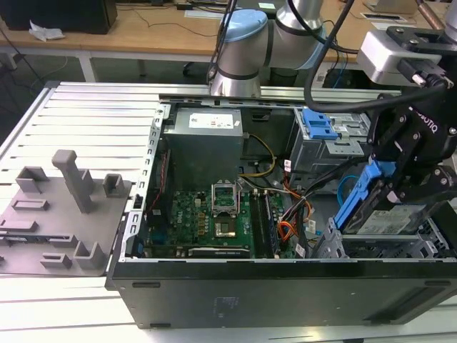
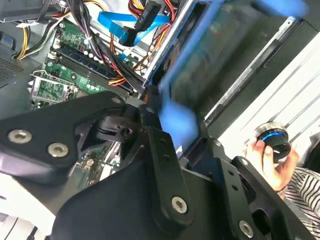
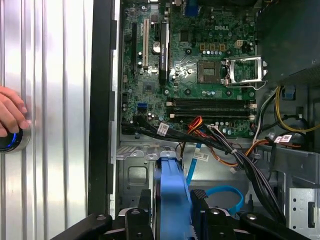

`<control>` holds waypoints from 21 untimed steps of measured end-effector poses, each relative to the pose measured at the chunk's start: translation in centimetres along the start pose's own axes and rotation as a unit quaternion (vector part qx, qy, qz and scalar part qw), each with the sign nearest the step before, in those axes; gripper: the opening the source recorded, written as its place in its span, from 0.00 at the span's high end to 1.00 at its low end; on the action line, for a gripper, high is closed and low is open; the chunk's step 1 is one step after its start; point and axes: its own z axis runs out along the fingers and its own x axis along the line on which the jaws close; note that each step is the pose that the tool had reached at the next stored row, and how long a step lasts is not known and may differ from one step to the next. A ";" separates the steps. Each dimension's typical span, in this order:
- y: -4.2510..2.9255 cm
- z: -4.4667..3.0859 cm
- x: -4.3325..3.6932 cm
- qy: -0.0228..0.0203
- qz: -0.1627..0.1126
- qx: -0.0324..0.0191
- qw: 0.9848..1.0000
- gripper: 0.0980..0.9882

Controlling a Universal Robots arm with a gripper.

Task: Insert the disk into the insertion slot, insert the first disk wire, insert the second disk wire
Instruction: 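Insert the disk into the insertion slot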

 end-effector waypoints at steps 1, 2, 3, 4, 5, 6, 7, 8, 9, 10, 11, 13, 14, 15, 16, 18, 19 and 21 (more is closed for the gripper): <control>0.00 0.01 0.00 0.000 0.000 0.000 1.000 0.61; 0.00 0.02 0.00 0.000 0.000 0.000 1.000 0.61; 0.00 0.02 0.00 0.000 0.000 0.000 1.000 0.61; 0.00 0.02 0.00 0.000 0.000 0.000 1.000 0.70; 0.00 0.03 0.00 0.000 0.000 0.000 1.000 0.78; 0.00 0.04 0.00 0.000 0.000 0.000 1.000 0.91; 0.00 0.04 0.00 0.000 0.000 0.000 1.000 0.98; 0.00 0.04 0.00 0.000 0.000 0.000 1.000 0.99; 0.00 0.05 0.00 0.000 0.000 0.000 1.000 0.99; 0.00 0.05 0.00 0.000 0.000 0.000 1.000 0.99; 0.00 0.06 0.00 0.000 0.000 0.000 1.000 0.99; -0.30 0.28 -0.01 0.000 0.000 0.000 1.000 0.99; -0.61 0.59 -0.01 0.000 0.000 0.000 1.000 0.99; -0.77 0.91 -0.02 0.000 0.000 0.000 1.000 0.99; -0.91 1.19 -0.02 0.000 0.000 0.000 1.000 0.99; -1.34 1.68 -0.03 0.000 0.000 0.000 1.000 0.99; -1.59 1.85 -0.03 0.000 0.000 0.000 1.000 0.99; -2.62 2.28 -0.06 0.000 0.000 0.000 1.000 0.99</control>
